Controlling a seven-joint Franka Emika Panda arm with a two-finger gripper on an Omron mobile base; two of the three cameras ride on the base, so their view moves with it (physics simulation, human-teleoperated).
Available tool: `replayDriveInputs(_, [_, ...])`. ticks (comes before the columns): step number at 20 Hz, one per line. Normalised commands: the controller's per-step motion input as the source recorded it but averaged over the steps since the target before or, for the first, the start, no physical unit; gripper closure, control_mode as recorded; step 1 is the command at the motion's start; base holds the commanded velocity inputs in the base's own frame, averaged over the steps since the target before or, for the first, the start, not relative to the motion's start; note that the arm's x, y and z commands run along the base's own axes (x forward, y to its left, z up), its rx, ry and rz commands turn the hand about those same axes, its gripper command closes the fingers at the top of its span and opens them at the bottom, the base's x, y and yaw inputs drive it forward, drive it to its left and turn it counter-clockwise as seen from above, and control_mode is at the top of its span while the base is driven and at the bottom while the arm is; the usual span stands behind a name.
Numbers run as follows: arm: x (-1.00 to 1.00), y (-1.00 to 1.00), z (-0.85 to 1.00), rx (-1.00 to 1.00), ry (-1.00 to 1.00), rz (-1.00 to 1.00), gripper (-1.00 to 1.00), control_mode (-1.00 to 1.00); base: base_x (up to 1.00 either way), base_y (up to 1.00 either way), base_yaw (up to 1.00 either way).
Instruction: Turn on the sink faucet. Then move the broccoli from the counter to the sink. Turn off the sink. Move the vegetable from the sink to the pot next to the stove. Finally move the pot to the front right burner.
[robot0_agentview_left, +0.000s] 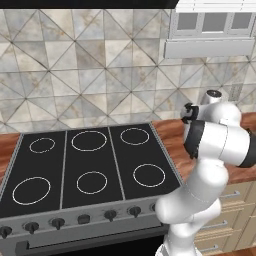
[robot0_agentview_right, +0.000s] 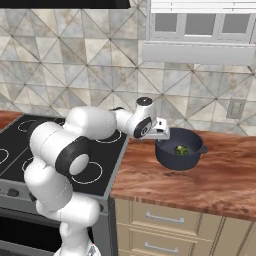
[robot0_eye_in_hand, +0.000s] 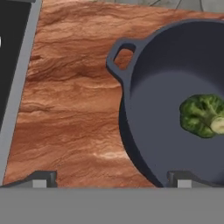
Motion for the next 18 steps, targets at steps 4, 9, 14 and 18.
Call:
replayDriveInputs(4, [0.26, -0.16, -0.02, -0.02, 0.03, 0.05, -1.0, -1.0, 0.0, 0.0, 0.0])
replayDriveInputs(9, [0.12, -0.24, -0.1, -0.02, 0.08, 0.02, -1.0, -1.0, 0.0, 0.0, 0.0])
replayDriveInputs(14, [0.11, -0.11, -0.25, -0.02, 0.09, 0.01, -1.0, -1.0, 0.0, 0.0, 0.0])
replayDriveInputs(18, [0.09, -0.04, -0.34, 0.0, 0.07, 0.03, -1.0, -1.0, 0.0, 0.0, 0.0])
